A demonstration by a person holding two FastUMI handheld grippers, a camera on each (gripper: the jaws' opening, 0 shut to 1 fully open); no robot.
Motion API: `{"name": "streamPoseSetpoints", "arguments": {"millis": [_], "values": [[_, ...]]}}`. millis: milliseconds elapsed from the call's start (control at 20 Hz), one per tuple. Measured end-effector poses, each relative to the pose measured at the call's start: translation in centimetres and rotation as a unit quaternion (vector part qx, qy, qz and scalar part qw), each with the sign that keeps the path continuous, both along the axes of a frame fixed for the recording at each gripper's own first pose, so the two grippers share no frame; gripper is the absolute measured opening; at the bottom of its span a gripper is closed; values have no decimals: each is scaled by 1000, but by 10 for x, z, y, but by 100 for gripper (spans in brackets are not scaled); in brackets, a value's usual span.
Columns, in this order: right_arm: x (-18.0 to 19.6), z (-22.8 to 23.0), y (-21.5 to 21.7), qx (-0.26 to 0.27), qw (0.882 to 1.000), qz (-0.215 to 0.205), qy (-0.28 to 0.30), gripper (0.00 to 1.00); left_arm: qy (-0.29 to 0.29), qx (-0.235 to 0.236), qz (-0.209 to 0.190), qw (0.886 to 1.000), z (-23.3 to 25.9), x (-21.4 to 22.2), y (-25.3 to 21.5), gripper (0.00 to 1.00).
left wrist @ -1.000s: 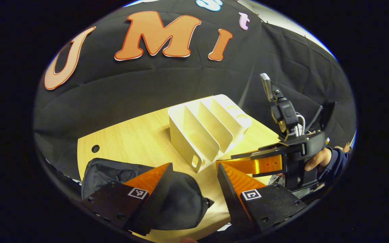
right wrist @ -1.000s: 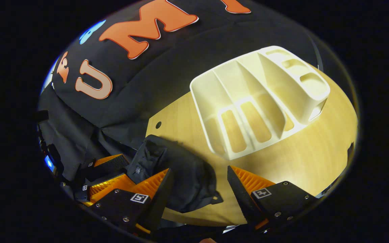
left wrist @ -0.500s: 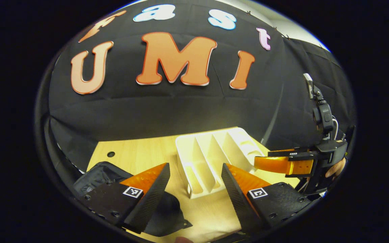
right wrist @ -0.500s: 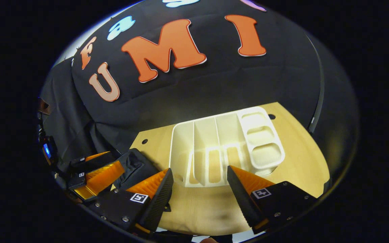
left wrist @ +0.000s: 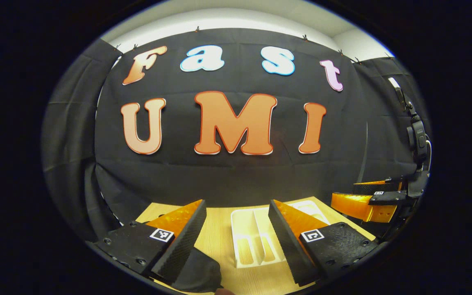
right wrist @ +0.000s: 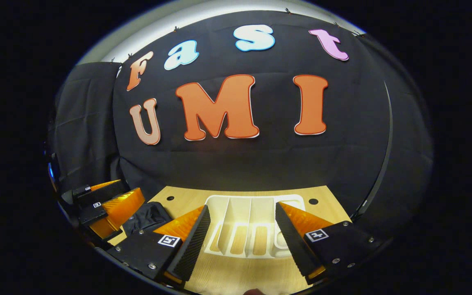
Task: Open the schoolbag, grab two books from the bookshelf and put them into the schoolbag.
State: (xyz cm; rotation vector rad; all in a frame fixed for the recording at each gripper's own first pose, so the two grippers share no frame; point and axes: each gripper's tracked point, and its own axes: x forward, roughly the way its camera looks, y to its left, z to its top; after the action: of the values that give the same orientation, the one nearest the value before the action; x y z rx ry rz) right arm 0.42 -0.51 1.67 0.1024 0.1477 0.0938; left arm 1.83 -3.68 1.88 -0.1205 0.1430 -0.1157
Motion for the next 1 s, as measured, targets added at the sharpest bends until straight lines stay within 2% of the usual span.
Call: {"name": "streamPoseSetpoints", "arguments": {"millis": [200,300,350,650,1000], "values": [[2,19,-2,-7,997,-36,-61,94,-33,-8,1,999,7,2,3,97],[4,22,4,-10,997,-36,-74,94,-62,-8,13,998,16,3,6,96],[3,19,4,-12,996,-41,-75,94,-66,-9,14,998,17,2,7,93],[8,10,14,-4,996,-52,-79,94,-71,0,8,997,9,5,12,94],[14,13,21,-29,994,-54,-92,94,-76,4,14,997,3,6,25,95]]}}
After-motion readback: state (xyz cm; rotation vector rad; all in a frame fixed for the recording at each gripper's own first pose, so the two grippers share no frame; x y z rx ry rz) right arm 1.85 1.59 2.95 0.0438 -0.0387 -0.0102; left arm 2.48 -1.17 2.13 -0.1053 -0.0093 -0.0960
